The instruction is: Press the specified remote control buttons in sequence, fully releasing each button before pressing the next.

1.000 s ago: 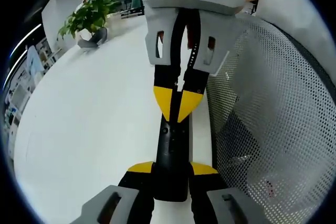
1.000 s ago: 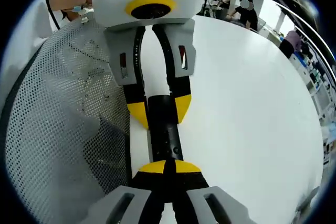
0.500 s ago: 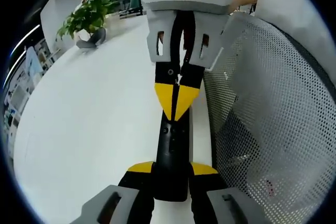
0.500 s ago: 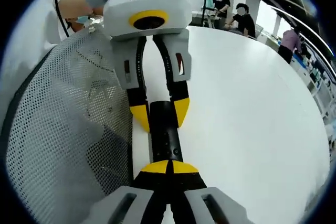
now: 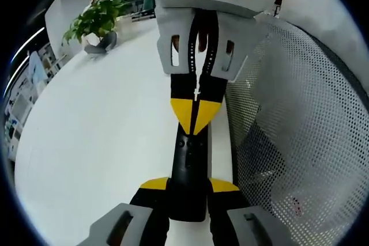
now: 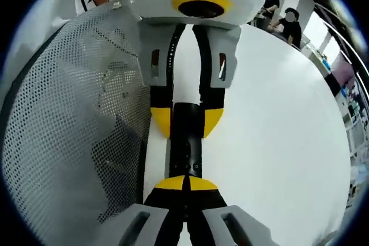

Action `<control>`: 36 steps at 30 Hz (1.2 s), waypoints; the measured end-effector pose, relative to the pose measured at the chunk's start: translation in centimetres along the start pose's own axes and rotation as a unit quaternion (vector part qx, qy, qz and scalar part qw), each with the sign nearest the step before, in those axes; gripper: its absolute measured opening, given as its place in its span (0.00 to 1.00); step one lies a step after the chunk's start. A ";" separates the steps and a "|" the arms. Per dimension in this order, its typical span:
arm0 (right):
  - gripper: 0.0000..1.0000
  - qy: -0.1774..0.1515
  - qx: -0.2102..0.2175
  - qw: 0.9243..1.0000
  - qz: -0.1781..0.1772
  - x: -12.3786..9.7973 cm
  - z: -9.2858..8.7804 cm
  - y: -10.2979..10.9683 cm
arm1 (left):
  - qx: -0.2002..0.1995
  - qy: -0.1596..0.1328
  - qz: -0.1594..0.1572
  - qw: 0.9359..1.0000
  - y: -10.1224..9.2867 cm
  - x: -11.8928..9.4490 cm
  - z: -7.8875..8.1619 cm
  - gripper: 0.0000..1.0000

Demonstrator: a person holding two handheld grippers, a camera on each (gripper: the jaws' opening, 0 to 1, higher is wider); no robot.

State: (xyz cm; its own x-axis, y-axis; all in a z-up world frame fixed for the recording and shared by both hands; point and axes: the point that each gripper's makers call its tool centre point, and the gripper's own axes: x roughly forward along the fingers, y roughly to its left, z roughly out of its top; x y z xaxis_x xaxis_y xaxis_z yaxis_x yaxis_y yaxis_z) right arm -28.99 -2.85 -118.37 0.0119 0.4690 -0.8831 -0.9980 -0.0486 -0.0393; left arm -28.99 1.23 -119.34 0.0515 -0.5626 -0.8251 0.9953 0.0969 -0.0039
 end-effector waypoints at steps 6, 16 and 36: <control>0.00 -0.024 0.061 0.998 0.020 -0.1 0.0 0.0 | -0.002 -0.001 0.000 1.000 0.0 0.0 -0.1 0.24; 0.00 -0.007 0.041 0.999 0.003 -0.1 -1.1 0.3 | -0.005 -0.001 0.001 1.000 0.0 0.1 0.0 0.24; 0.00 -0.020 0.076 0.997 0.005 -0.3 -1.3 0.1 | -0.010 -0.003 0.005 1.000 -0.1 0.2 0.1 0.24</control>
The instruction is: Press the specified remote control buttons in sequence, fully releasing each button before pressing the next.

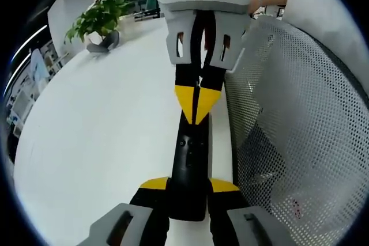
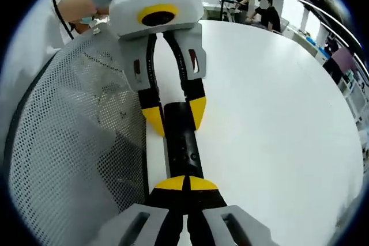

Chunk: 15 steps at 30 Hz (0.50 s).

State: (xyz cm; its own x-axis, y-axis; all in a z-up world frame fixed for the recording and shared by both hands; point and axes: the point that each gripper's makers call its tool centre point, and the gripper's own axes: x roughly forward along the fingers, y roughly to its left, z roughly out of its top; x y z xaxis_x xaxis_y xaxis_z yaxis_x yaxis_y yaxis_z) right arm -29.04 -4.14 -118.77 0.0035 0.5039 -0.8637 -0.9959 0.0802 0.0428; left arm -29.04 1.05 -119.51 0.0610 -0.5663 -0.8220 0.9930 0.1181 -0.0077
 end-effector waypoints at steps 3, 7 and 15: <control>0.00 0.003 0.006 1.000 0.000 -0.3 -0.3 0.0 | -0.001 -0.005 0.000 1.000 0.0 -0.1 -0.1 0.24; 0.00 0.005 0.008 1.000 -0.006 -0.4 -0.5 0.0 | 0.000 -0.008 0.000 1.000 0.0 -0.2 -0.1 0.24; 0.00 0.021 -0.021 0.999 -0.023 0.0 -0.1 0.0 | 0.000 -0.007 0.001 1.000 0.0 -0.3 -0.2 0.24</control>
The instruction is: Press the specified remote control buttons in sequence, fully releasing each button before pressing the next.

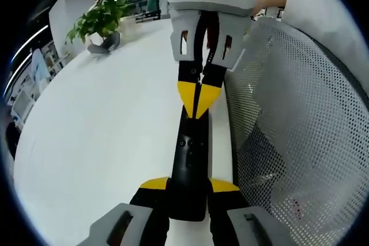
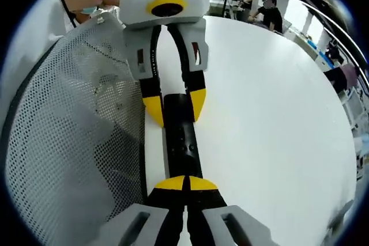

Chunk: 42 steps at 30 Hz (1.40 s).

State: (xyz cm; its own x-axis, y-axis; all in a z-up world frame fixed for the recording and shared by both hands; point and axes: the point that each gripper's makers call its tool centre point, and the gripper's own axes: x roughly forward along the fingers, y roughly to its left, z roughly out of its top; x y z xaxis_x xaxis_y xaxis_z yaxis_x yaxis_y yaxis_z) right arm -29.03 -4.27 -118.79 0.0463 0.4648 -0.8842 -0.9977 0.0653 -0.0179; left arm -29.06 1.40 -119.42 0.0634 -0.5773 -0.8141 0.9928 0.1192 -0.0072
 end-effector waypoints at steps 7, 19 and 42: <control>0.00 -0.004 0.003 1.000 0.006 0.2 0.2 -0.2 | 0.002 0.003 0.000 1.000 0.0 0.0 0.0 0.24; 0.00 -0.041 0.035 0.998 0.016 -0.1 0.9 0.1 | 0.000 0.005 0.001 1.000 -0.2 0.0 0.0 0.24; 0.00 -0.036 0.024 0.999 0.014 0.3 1.1 0.0 | 0.000 0.008 0.002 1.000 0.0 -0.1 0.0 0.24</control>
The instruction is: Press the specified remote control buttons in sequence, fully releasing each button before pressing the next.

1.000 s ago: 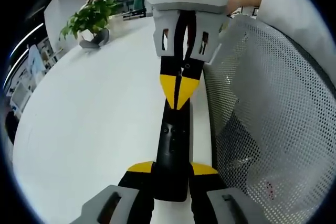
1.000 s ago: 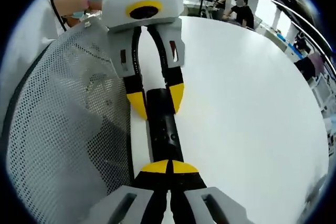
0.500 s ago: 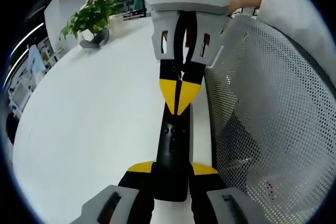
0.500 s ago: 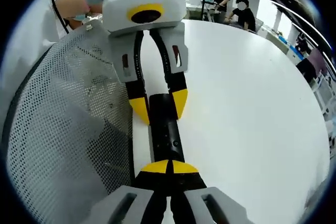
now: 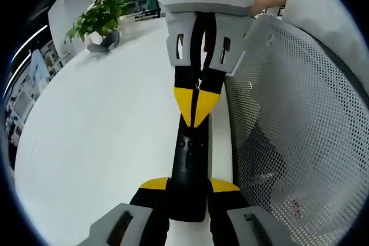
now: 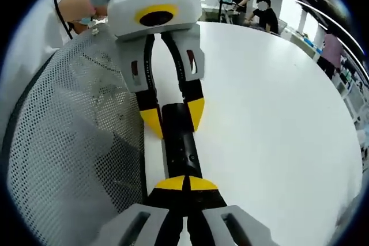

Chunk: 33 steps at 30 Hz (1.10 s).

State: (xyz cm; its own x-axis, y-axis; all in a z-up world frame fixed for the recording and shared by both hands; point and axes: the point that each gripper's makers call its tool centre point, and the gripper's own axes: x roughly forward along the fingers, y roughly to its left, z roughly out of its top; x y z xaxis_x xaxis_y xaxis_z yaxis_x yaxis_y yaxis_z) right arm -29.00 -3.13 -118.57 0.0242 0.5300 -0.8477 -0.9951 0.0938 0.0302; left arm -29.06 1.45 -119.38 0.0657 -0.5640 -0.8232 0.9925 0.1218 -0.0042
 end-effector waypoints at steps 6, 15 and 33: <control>0.00 -0.017 -0.003 1.000 -0.006 -0.2 0.5 -0.2 | -0.001 0.000 0.000 1.000 0.0 0.0 0.0 0.24; 0.00 -0.008 -0.013 1.000 0.009 0.4 0.6 -0.2 | -0.002 -0.002 0.000 1.000 0.1 0.1 0.2 0.24; 0.00 -0.034 0.027 0.999 -0.004 0.5 1.3 1.0 | -0.005 -0.001 0.002 1.000 0.1 0.2 0.2 0.24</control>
State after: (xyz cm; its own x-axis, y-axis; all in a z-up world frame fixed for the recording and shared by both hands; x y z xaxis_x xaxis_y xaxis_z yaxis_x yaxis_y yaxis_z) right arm -29.88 -1.71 -118.30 0.0403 0.5841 -0.8107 -0.9883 0.1425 0.0536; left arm -28.97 1.18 -119.44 0.0702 -0.5648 -0.8222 0.9912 0.1320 -0.0060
